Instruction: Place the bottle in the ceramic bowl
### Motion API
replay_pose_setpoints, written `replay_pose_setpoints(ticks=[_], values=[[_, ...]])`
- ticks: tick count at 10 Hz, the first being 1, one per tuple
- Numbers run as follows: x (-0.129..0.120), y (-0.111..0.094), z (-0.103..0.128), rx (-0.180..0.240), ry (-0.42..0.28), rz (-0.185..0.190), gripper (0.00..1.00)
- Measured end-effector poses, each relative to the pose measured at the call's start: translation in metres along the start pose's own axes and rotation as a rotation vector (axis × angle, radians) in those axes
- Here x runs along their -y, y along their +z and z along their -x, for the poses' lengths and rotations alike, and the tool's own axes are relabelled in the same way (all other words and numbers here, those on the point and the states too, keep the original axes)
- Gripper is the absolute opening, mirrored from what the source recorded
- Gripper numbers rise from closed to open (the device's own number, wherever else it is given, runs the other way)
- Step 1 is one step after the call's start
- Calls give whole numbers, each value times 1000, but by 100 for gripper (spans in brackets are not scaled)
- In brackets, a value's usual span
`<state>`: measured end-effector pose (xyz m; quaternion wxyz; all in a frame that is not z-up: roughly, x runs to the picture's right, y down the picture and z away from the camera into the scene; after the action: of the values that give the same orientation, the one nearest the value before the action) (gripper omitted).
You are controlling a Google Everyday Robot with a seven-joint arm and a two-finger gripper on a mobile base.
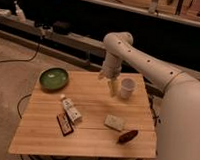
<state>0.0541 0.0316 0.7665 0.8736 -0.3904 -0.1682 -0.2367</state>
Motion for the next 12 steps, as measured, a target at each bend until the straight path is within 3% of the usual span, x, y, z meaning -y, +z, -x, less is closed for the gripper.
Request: replay_pose_setpoints(ticks=[1,3,4,6,7,10,12], values=[[-5,5,6,-13,-109,41,80],[-6,12,21,-28,-293,89,80],[-3,15,31,-28,-413,102,80],[7,19,44,-37,-563,97,80],[13,20,51,-40,-620,92,80],[13,20,49,-46,-632,93,80],[23,19,47,-79,-685,41,80]])
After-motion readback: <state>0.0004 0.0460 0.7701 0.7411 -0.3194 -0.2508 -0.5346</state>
